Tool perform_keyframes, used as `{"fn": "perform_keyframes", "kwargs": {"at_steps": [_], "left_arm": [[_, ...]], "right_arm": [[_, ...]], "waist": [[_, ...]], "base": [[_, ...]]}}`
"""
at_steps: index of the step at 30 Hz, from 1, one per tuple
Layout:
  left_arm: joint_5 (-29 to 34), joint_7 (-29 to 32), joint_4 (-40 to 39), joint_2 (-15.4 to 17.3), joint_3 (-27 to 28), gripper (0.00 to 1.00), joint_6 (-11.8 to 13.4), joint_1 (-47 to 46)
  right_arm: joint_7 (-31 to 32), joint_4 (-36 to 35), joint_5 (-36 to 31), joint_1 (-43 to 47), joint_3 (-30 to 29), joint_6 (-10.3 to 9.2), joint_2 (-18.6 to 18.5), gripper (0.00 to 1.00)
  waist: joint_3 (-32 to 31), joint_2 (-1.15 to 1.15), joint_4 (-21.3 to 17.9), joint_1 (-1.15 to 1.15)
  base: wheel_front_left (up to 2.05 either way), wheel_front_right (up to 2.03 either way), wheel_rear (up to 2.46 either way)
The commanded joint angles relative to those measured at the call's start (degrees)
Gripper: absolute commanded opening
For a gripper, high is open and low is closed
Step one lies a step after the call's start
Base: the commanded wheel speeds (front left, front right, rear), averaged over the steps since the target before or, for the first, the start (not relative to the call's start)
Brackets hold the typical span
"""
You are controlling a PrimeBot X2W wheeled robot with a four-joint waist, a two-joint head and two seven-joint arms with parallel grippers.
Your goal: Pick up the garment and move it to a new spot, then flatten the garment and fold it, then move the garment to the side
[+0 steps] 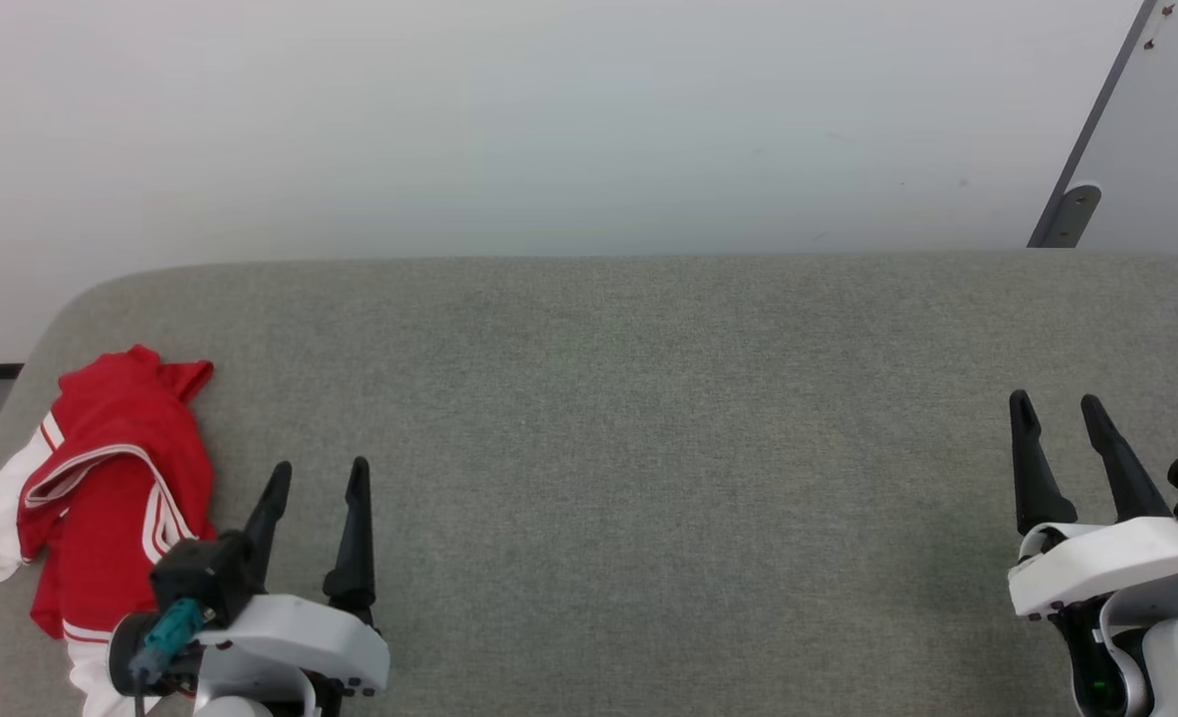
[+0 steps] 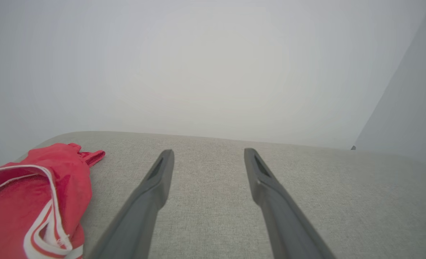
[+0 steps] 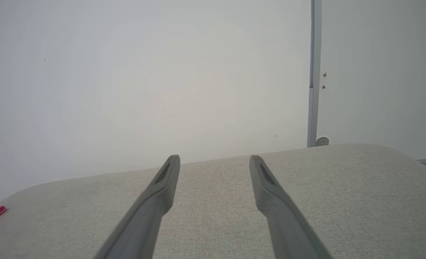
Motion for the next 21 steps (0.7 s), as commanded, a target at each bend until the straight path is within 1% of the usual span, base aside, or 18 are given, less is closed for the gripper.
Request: {"fn": "perform_keyframes", "kwargs": {"at_steps": [1, 13, 21], "left_arm": [[1.3, -0.4, 0.0, 0.3, 0.0, 1.00, 0.2, -1.0], [5.1, -1.8, 3.3, -0.1, 1.2, 1.00, -1.0, -0.7], [7.5, -2.8, 6.1, -0.4, 2.7, 1.00, -1.2, -1.4]], "right_arm": [[-0.5, 0.0, -1.4, -1.2, 0.2, -0.04, -0.4, 1.00], [-1.9, 1.9, -3.7, -1.1, -0.3, -0.05, -0.6, 1.00], [-2.8, 2.9, -5.6, -1.2, -0.3, -0.05, -1.0, 1.00]], "waist": [[-0.1, 0.00, 0.0, 0.00], [-1.0, 0.00, -0.2, 0.00], [-1.1, 0.00, -0.1, 0.00]], "base": [[0.00, 0.00, 0.00], [0.00, 0.00, 0.00], [0.00, 0.00, 0.00]]}}
